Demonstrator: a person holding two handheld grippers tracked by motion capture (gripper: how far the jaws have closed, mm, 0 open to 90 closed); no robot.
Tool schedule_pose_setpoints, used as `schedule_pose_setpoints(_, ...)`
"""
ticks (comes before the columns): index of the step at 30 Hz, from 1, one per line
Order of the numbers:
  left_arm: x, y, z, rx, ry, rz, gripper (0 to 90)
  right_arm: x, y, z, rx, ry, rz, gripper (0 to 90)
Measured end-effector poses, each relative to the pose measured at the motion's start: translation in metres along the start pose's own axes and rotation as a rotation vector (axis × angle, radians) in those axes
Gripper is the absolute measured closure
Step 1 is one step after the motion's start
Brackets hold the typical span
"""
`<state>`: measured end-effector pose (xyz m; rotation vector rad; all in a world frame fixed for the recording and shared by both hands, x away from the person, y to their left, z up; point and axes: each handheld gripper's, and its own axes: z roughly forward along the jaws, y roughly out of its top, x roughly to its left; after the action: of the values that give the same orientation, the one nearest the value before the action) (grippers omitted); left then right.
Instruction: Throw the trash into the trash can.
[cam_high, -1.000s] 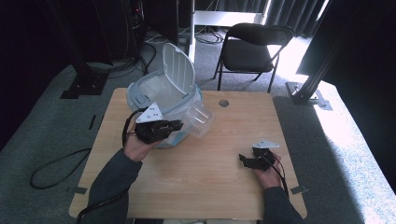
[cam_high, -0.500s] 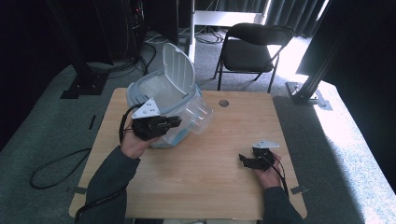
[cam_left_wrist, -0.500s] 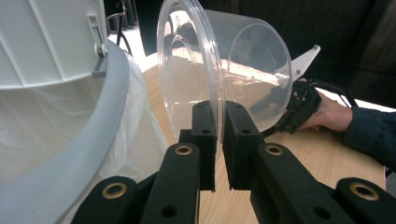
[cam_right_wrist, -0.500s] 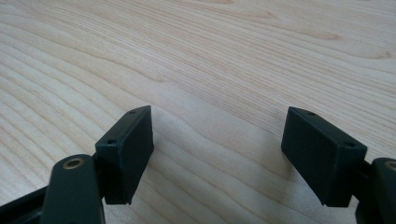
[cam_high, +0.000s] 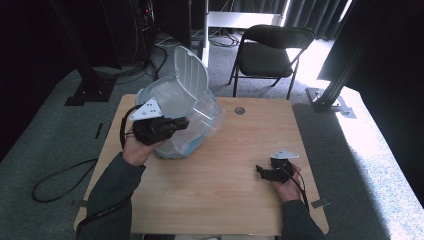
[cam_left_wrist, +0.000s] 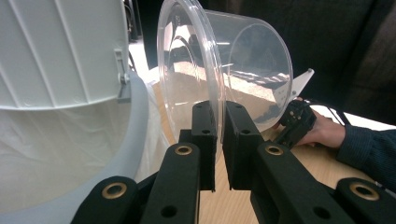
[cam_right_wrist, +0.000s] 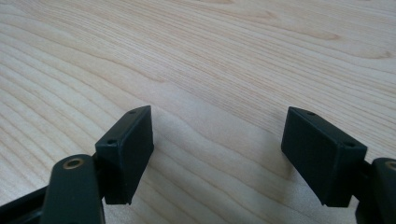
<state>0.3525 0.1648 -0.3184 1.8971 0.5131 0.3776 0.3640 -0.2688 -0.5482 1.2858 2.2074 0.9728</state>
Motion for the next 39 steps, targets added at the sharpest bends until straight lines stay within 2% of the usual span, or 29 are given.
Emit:
schedule_pose_setpoints(17, 0.009, 0.019, -0.018, -0.045, 0.042, 0.01, 84.0, 0.0, 0.0, 0.0, 0.001, 0.0, 0.001, 24.2)
schedule_pose_setpoints(39, 0.03, 0.019, -0.028, -0.068, 0.099, -0.029, 84.1, 0.0, 0.0, 0.0, 0.001, 0.0, 0.002, 24.2)
